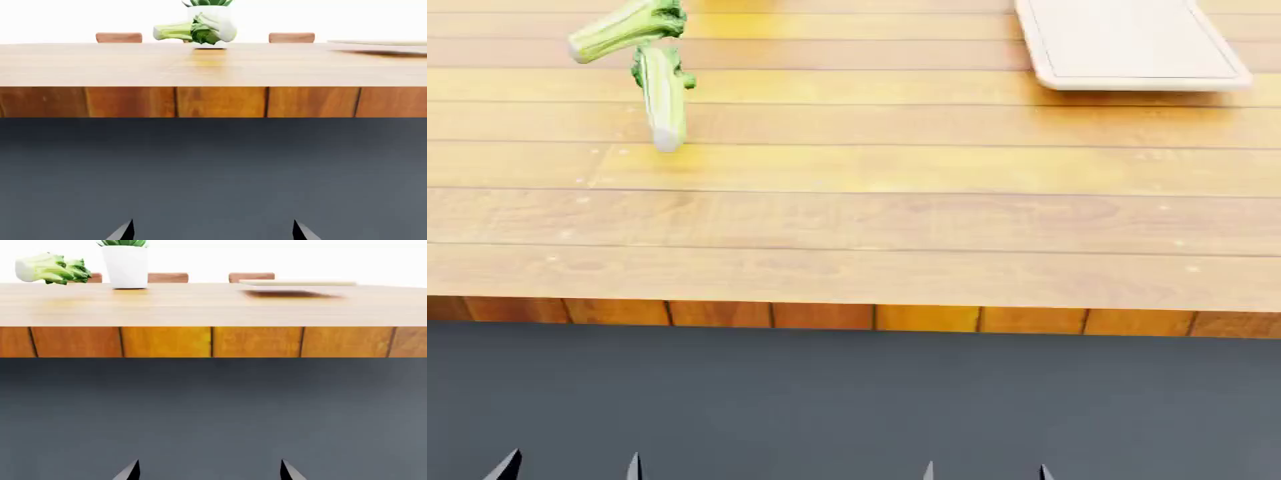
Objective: Place the celery and the celery on separate cutting boards.
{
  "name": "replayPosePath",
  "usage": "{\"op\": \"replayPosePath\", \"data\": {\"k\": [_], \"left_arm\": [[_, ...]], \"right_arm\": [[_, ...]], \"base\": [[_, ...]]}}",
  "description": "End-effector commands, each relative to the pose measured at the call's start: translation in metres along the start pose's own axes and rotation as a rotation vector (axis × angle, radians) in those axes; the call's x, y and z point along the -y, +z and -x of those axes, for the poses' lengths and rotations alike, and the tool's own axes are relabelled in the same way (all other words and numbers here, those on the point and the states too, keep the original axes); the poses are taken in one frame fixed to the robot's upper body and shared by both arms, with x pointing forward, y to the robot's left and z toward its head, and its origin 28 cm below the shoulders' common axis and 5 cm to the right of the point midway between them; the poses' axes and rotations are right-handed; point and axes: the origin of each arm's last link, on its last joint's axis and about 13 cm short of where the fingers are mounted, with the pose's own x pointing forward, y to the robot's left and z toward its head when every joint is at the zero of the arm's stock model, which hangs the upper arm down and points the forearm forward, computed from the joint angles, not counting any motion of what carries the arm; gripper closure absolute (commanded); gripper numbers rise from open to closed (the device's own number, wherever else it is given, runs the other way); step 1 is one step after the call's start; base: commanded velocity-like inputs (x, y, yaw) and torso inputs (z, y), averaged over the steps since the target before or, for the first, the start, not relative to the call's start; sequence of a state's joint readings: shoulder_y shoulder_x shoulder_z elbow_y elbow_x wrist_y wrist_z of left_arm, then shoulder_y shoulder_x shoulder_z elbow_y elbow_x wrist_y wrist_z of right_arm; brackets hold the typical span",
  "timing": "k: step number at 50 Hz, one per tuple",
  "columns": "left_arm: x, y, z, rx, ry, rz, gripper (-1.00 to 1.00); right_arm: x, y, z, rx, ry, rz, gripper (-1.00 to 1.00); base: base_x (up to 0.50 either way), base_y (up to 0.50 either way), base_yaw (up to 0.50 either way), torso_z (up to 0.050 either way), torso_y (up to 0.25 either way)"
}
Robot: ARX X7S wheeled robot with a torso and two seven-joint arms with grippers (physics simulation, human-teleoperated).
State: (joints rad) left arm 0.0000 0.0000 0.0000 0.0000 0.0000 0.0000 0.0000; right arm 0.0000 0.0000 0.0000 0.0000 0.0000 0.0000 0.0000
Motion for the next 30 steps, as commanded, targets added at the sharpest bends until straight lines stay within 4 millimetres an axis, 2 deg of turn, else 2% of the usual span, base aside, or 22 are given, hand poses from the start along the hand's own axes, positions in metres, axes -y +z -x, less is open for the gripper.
{"op": "replayPosePath", "data": {"k": [1,10,11,30], "left_arm": [[-0.0003,0.0002,-0.0029,-0.014,0.013,0.034,-1.0],[0.0013,0.0006,-0.002,-0.013,0.006,0.062,-1.0],[0.0013,0.0002,-0.0022,-0.017,0.009,0.063,-1.0],[0.0,-0.0017,-0.0009,-0.038,0.016,0.071,-1.0]], "right_arm": [[-0.001,0.0004,-0.0005,0.008,0.007,0.0,-1.0],[-0.0027,0.0027,0.0007,0.018,0.049,-0.028,-1.0],[-0.0032,0.0033,0.0005,0.026,0.047,0.019,-1.0],[-0.0013,0.0035,0.0011,0.019,0.023,0.001,-1.0]], "base": [[0.0,0.0,0.0,0.0,0.0],[0.0,0.02,0.0,0.0,0.0],[0.0,0.5,0.0,0.0,0.0],[0.0,0.5,0.0,0.0,0.0]]}}
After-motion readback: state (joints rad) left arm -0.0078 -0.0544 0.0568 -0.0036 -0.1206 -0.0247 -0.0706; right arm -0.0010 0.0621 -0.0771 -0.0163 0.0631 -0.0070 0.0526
